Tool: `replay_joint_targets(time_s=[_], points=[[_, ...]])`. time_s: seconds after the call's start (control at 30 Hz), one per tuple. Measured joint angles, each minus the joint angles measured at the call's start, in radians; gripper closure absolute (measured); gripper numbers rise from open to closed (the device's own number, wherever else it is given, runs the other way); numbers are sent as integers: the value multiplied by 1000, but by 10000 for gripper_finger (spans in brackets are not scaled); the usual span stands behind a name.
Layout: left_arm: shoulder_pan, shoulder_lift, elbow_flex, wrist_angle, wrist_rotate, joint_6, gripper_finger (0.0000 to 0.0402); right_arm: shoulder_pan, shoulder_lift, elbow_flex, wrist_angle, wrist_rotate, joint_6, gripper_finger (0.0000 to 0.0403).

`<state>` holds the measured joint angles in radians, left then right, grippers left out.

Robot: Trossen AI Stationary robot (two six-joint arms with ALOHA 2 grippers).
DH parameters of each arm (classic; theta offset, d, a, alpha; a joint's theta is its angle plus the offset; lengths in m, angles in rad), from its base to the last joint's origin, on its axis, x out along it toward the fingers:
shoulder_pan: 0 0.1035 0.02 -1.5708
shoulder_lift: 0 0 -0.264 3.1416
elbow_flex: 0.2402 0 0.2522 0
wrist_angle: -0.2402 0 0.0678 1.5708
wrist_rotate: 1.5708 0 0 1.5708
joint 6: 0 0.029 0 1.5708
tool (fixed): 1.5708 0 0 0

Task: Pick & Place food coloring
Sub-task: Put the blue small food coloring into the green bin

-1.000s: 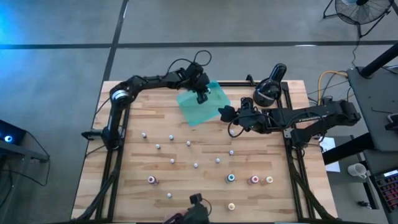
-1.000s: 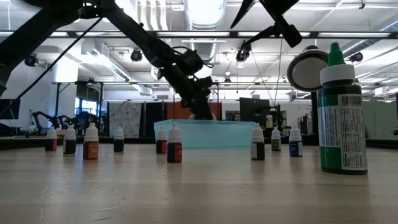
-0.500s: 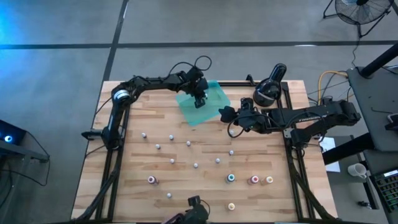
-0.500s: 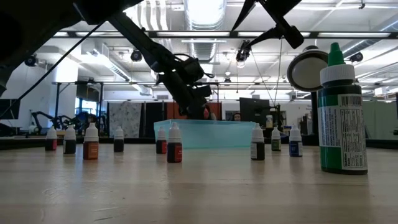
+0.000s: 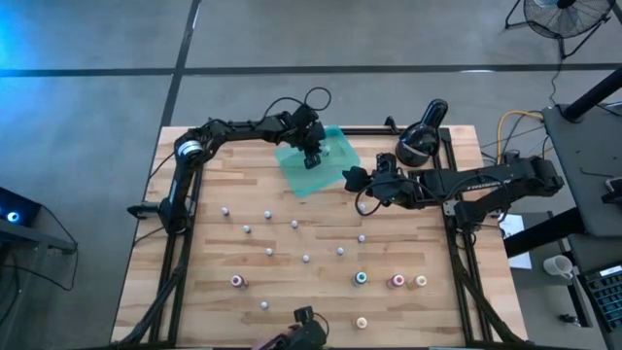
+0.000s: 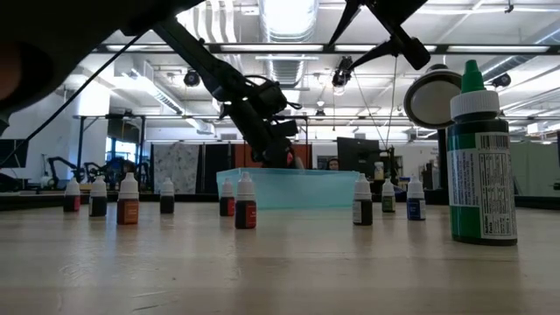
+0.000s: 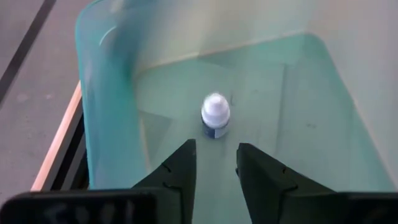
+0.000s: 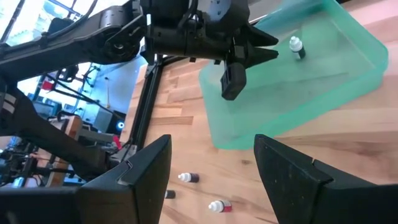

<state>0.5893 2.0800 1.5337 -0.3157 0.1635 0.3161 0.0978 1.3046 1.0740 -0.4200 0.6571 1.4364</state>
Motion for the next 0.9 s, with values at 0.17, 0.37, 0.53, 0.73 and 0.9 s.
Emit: replay_joint_targets(time_s=[0.17, 0.37, 0.53, 0.73, 0.9], points=[[0, 0, 0, 1, 0, -1, 297, 0, 0, 0, -2, 0, 0, 182], [0, -6, 4, -25, -4, -1, 296, -1, 0, 0, -4, 0, -3, 182], [-8, -122, 36, -155, 31, -5, 296, 0, 0, 0, -51, -25, -7, 182], [-54, -371, -11, -208, 102, -61, 296, -7, 37, 1, -261, -306, 7, 182], [-106, -588, -122, -248, 108, -113, 296, -14, 177, 0, -352, -431, -8, 187]])
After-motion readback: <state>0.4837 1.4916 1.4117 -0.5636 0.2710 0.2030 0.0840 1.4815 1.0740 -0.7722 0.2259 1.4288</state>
